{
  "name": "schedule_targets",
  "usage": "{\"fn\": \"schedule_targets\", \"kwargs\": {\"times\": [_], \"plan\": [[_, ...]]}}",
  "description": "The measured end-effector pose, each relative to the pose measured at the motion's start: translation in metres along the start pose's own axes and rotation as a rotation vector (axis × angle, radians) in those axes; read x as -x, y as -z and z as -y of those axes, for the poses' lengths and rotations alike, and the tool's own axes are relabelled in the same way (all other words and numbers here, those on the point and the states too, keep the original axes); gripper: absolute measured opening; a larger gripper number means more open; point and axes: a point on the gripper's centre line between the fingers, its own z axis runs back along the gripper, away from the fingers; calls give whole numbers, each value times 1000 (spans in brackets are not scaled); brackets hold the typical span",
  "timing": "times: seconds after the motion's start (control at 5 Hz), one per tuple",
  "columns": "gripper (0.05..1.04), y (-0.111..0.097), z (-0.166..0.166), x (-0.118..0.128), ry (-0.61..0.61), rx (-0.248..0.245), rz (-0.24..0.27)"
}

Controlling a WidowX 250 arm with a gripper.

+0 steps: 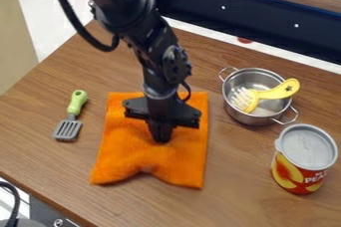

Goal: Move the yellow cloth to the upper left corner of the table

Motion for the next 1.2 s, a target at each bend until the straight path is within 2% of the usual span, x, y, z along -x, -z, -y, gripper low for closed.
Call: {"fn": "schedule_targets", "kwargs": {"times": [0.4, 0.6, 0.8, 1.2], "plan": [[53, 9, -12, -45, 0, -54, 89], [53, 11, -12, -64, -53, -40, 97], [53, 10, -13, -70, -66, -25, 79], [53, 2, -16, -70, -105, -32, 63]]}}
